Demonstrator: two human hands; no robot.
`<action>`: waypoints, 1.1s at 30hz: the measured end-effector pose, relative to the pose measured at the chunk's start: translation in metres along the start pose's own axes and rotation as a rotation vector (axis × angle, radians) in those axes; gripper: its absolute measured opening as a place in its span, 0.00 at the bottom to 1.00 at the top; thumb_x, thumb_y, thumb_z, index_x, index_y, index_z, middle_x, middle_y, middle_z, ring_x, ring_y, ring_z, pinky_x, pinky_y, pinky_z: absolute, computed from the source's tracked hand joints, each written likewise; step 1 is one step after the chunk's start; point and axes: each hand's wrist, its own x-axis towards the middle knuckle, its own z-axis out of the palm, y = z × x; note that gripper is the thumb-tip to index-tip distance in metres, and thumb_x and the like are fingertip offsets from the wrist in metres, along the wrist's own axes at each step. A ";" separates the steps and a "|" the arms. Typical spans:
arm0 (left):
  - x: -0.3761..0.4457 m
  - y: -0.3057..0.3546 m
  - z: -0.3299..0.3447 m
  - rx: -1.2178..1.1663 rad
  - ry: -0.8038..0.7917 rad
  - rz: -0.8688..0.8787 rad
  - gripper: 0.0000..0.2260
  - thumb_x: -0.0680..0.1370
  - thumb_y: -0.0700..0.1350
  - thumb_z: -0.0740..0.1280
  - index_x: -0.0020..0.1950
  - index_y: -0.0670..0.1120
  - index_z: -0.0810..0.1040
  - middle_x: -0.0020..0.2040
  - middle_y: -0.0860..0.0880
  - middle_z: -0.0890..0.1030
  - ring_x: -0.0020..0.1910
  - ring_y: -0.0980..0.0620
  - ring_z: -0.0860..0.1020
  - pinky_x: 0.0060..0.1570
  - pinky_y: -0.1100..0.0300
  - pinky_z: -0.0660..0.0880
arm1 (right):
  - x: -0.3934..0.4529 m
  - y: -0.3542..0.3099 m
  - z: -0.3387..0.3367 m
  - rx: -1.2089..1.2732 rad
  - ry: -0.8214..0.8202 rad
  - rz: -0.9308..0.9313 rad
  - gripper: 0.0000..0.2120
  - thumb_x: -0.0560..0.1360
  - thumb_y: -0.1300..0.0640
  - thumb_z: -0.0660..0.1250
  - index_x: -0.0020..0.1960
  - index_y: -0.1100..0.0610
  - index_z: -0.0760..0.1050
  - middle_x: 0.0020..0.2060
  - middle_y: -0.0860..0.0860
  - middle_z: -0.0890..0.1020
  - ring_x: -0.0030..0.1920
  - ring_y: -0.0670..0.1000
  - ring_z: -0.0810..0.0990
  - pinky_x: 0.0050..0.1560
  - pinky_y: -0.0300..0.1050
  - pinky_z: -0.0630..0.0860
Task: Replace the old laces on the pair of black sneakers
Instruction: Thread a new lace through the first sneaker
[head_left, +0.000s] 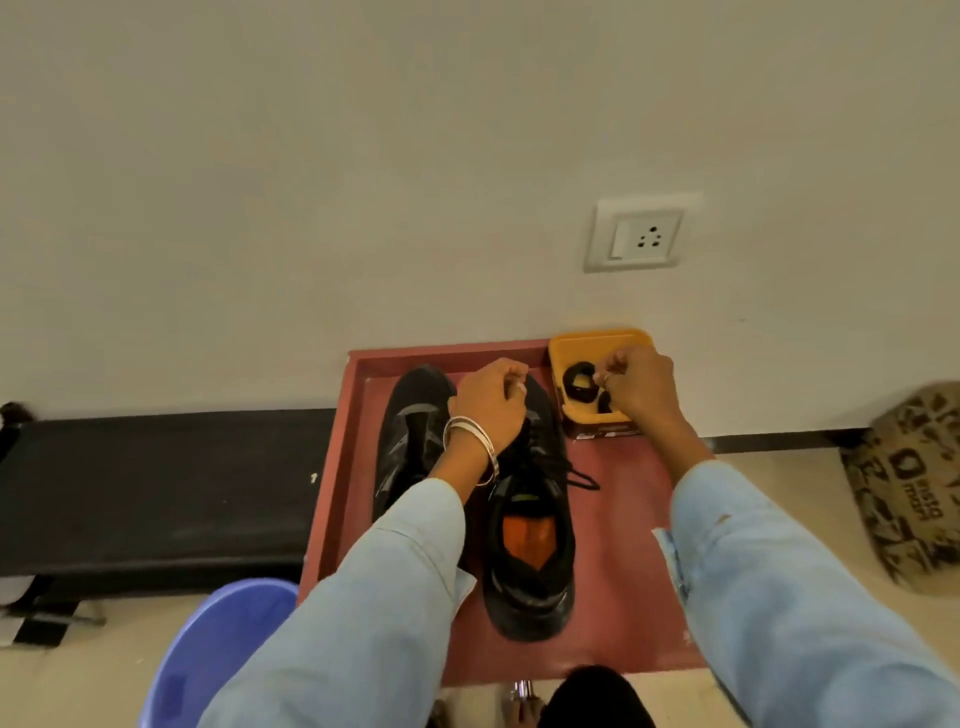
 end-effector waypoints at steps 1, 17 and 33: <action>0.011 0.001 0.008 0.106 -0.052 0.017 0.12 0.78 0.42 0.62 0.59 0.52 0.78 0.55 0.53 0.81 0.57 0.50 0.77 0.62 0.46 0.70 | 0.014 0.008 0.004 -0.093 -0.060 -0.024 0.06 0.75 0.63 0.67 0.45 0.64 0.82 0.40 0.59 0.83 0.42 0.57 0.80 0.40 0.42 0.71; 0.043 0.009 0.035 0.489 -0.180 0.006 0.19 0.77 0.38 0.58 0.62 0.56 0.76 0.62 0.54 0.77 0.67 0.48 0.68 0.69 0.36 0.52 | 0.066 0.016 0.043 -0.540 -0.227 -0.218 0.09 0.75 0.55 0.67 0.40 0.59 0.77 0.37 0.55 0.79 0.37 0.53 0.75 0.37 0.44 0.68; -0.037 0.077 -0.063 -0.363 -0.053 0.131 0.08 0.78 0.44 0.66 0.56 0.47 0.80 0.43 0.51 0.81 0.41 0.57 0.78 0.50 0.58 0.75 | -0.076 -0.112 -0.120 0.596 -0.228 -0.232 0.04 0.71 0.56 0.74 0.40 0.56 0.84 0.36 0.54 0.80 0.38 0.51 0.67 0.34 0.41 0.64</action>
